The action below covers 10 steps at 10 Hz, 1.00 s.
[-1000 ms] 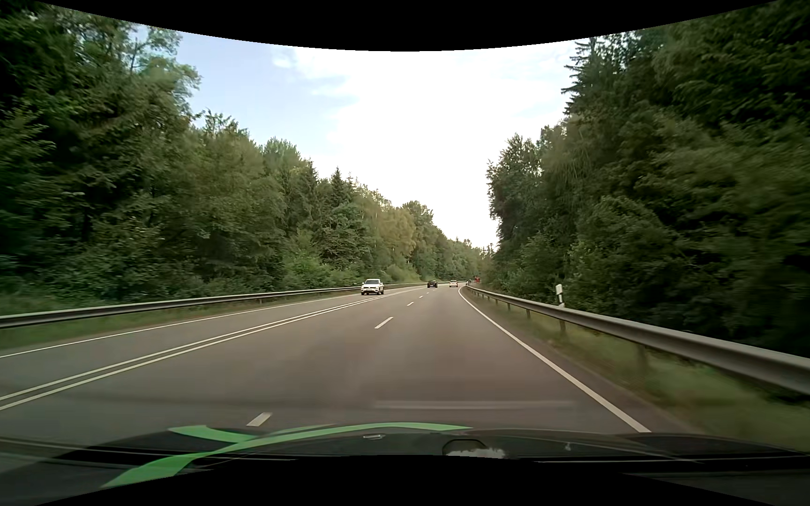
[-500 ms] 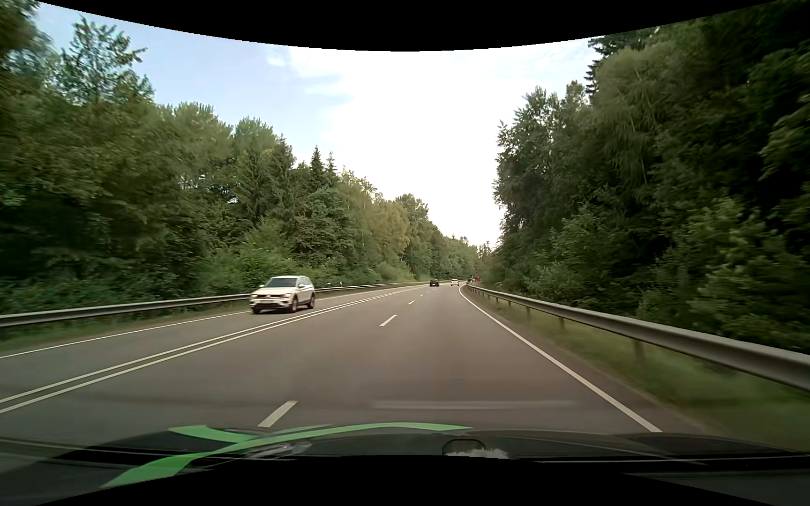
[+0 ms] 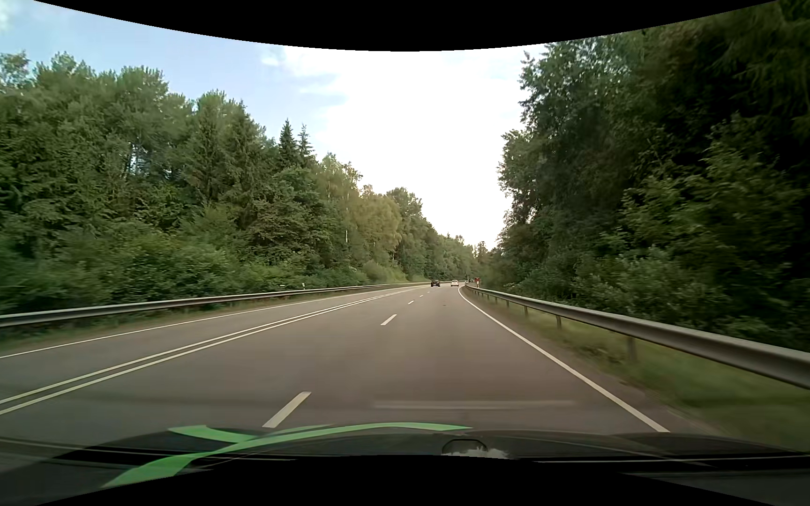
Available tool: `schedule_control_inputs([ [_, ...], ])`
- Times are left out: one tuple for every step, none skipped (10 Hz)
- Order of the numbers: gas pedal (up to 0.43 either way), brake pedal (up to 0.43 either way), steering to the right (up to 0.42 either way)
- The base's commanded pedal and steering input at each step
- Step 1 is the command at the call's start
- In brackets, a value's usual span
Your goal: Follow the waypoints while adhering to traffic rules and regulations
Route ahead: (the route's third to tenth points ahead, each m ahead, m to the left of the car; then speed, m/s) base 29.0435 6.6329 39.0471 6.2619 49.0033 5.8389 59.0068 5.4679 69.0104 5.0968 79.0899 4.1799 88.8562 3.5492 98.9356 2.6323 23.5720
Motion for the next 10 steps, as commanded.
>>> schedule_control_inputs([
  [0.358, 0.0, 0.005],
  [0.358, 0.0, 0.005],
  [0.358, 0.0, 0.005],
  [0.358, 0.0, 0.005],
  [0.358, 0.0, 0.005],
  [0.358, 0.0, 0.005],
  [0.358, 0.0, 0.005],
  [0.358, 0.0, 0.005],
  [0.358, 0.0, 0.005],
  [0.358, 0.0, 0.005],
])
